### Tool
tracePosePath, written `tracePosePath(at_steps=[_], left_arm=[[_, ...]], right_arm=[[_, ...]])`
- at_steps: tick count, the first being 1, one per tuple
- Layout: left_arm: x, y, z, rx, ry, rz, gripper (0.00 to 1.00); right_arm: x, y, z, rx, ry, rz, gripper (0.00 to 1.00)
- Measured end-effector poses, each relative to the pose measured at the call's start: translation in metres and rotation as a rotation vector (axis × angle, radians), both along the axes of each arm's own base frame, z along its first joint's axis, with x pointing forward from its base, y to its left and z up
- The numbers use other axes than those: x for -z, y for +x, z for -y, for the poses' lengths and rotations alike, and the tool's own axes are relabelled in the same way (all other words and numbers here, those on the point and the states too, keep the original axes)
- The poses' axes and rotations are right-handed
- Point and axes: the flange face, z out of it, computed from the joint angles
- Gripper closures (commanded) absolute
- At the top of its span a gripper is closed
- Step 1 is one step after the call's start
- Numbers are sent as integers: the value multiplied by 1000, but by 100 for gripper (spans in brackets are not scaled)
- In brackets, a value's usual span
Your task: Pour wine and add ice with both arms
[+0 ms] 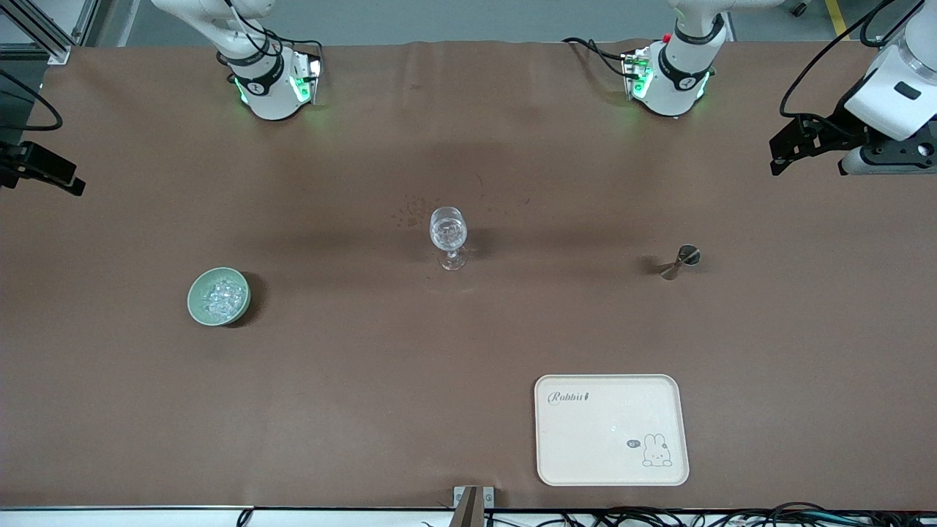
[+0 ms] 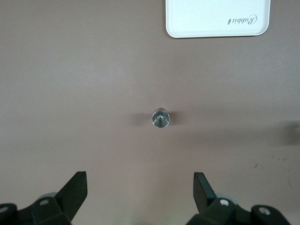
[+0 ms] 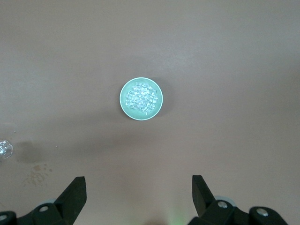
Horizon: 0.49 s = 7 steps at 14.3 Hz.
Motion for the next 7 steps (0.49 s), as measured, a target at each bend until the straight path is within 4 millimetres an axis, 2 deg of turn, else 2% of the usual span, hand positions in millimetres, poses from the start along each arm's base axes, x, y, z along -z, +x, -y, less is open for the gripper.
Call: tracePosePath(at_steps=[4, 7], left_arm=[[-2, 1, 0, 0, -1, 5, 0], [3, 11, 0, 0, -4, -3, 0]], right_arm=[[0, 0, 0, 0, 0, 0, 0], [0, 0, 0, 0, 0, -1, 0]])
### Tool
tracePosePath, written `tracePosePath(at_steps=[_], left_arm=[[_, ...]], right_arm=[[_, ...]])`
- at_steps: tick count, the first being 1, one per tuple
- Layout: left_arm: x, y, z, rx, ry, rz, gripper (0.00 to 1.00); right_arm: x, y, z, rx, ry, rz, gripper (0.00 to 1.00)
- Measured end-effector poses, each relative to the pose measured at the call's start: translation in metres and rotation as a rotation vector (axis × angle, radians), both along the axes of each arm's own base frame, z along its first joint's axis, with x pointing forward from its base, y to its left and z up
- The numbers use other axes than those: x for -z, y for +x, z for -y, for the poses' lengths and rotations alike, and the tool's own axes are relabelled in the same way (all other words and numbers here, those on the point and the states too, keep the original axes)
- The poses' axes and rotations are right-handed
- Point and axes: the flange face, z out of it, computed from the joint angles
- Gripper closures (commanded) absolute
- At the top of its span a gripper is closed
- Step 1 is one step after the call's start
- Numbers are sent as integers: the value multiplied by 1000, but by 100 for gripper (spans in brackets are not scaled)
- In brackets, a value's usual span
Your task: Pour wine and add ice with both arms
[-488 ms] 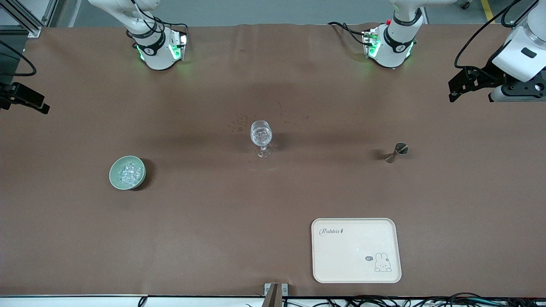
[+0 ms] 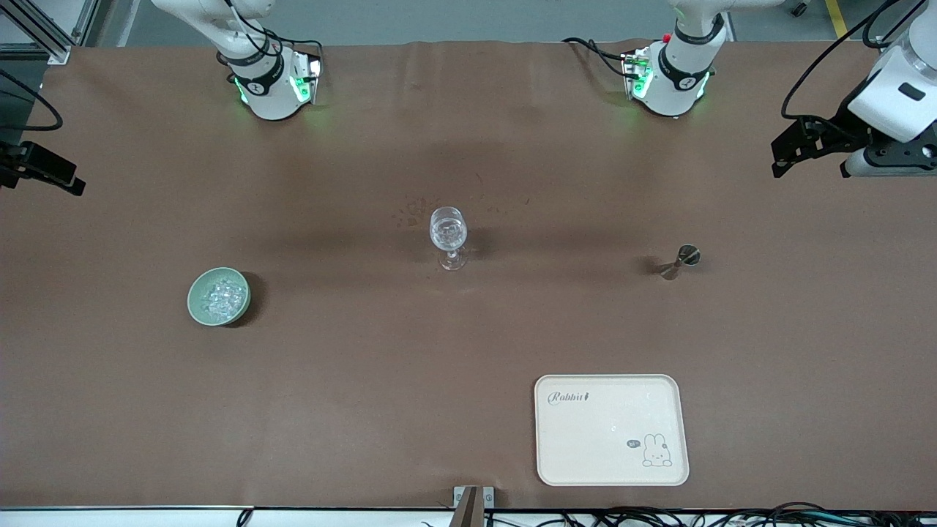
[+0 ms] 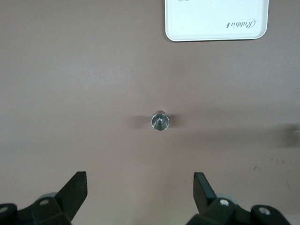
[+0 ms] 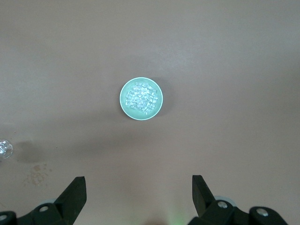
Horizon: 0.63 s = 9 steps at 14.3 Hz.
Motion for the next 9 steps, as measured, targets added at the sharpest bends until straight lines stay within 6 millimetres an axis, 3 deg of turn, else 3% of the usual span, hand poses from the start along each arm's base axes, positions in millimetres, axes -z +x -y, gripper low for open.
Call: tracePosePath(at_steps=[2, 4, 6, 8, 9], left_arm=[[11, 10, 0, 0, -2, -20, 0], [23, 19, -2, -6, -3, -42, 0], [43, 29, -13, -49, -4, -77, 0], [66, 43, -40, -148, -5, -117, 11], [79, 49, -57, -209, -7, -140, 11]], right_arm=[[4, 0, 0, 0, 1, -9, 0], [25, 5, 0, -1, 2, -22, 0], [69, 17, 1, -5, 2, -13, 0], [123, 27, 1, -11, 2, -8, 0], [150, 30, 1, -14, 3, -7, 0]])
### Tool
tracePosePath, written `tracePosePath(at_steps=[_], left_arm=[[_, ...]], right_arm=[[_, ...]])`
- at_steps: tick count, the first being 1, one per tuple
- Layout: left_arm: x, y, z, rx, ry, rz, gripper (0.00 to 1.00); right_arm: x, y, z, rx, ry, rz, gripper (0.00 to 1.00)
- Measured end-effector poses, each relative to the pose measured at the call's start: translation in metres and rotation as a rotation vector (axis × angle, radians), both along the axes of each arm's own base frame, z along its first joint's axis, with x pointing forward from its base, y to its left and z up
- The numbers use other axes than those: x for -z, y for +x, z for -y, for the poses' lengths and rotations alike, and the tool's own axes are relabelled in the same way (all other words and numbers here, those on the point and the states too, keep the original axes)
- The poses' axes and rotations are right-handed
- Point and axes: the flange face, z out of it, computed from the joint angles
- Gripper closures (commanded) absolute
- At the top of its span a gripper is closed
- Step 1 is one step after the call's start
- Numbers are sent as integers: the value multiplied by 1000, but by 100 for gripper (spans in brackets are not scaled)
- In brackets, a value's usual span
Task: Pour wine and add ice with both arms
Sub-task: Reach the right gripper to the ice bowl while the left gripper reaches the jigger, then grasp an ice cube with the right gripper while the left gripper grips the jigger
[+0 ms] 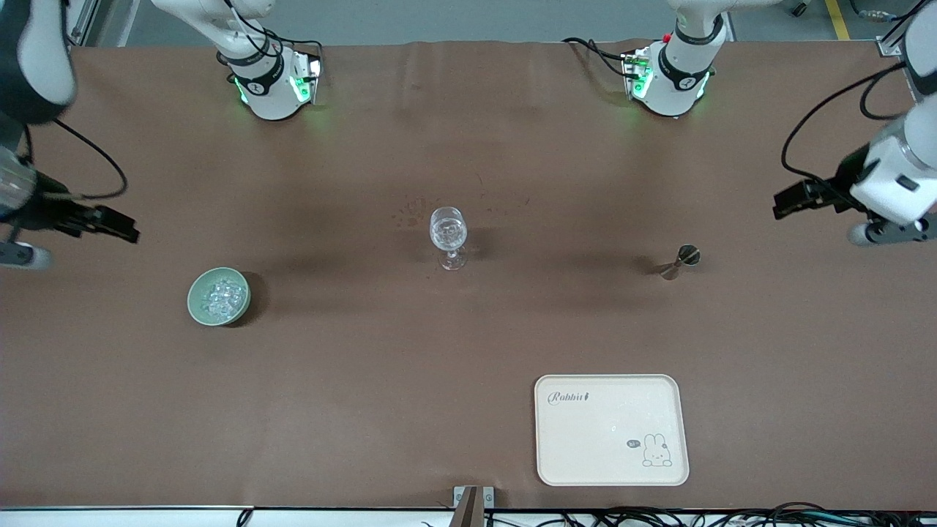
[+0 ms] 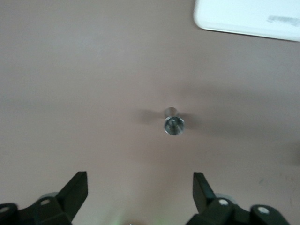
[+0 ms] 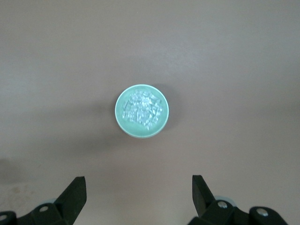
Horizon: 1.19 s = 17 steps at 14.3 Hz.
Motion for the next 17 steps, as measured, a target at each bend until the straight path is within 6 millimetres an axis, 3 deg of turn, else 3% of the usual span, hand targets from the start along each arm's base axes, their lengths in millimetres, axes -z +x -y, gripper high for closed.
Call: tracePosePath(at_steps=[3, 5, 8, 11, 14, 17], left_arm=[[53, 17, -57, -232, -102, -94, 11], [102, 25, -95, -408, -200, -182, 11], [178, 32, -128, -649, -337, -331, 11], [235, 36, -132, -795, -410, -453, 11], [275, 38, -125, -843, -462, -536, 11], [319, 35, -117, -875, -511, -619, 11]], right_arm=[[76, 8, -3, -25, 5, -24, 0], [122, 13, -3, -56, 10, -38, 0], [187, 13, 0, -87, 10, 5, 0], [233, 0, -1, -94, 13, -4, 3], [252, -1, -2, -100, 15, -8, 23], [266, -3, -2, -103, 13, 14, 36]])
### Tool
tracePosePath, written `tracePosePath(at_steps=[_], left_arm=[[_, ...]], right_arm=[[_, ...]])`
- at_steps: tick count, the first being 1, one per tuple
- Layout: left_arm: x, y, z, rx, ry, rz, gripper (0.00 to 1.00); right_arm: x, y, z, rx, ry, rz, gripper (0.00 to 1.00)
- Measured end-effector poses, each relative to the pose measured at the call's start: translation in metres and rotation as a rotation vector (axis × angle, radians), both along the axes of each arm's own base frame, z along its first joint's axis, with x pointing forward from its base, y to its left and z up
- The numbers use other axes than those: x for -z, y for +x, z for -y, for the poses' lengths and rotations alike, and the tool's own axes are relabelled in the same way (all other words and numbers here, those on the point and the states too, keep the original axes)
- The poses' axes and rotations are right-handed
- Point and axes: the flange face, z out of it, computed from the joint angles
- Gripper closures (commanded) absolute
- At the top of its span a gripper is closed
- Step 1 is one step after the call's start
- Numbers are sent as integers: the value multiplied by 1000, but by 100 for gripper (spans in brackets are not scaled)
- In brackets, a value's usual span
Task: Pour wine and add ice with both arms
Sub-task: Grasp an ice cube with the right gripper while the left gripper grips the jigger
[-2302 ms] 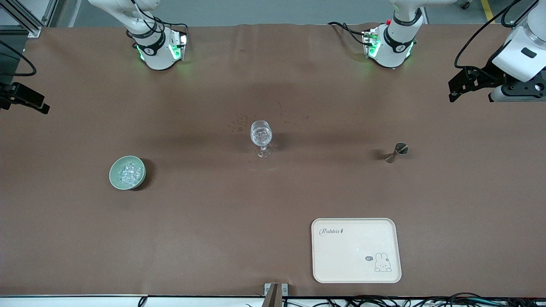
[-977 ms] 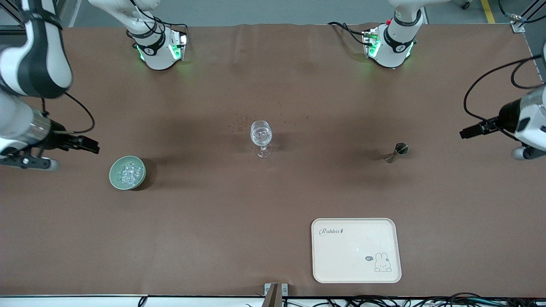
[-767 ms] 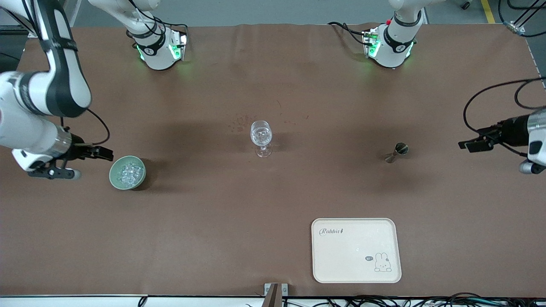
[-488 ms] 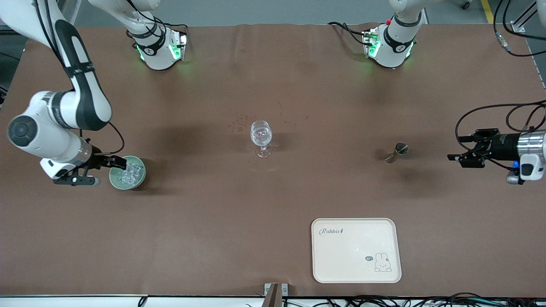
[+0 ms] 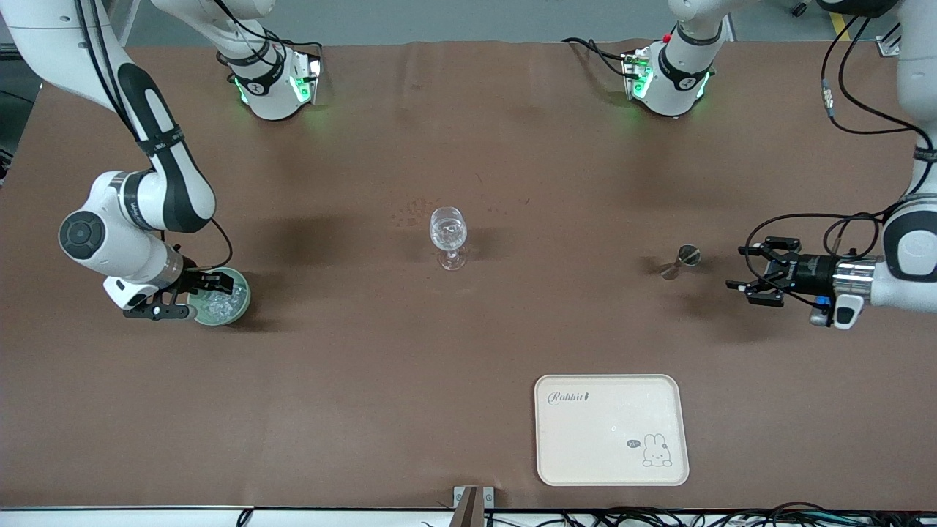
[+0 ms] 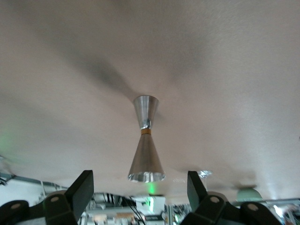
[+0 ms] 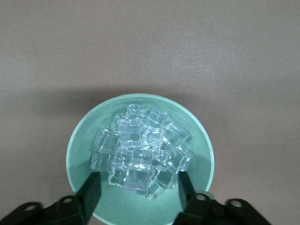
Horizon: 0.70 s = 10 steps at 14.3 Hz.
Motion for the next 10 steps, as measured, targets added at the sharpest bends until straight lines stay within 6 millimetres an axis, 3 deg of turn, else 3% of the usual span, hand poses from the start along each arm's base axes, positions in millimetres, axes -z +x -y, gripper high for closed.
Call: tracePosePath(at_steps=[3, 10], left_arm=[[29, -2, 6, -16, -41, -40, 11], [63, -9, 12, -37, -85, -92, 13]], right_arm=[[8, -2, 0, 0, 1, -6, 36], [8, -2, 0, 1, 1, -4, 42]])
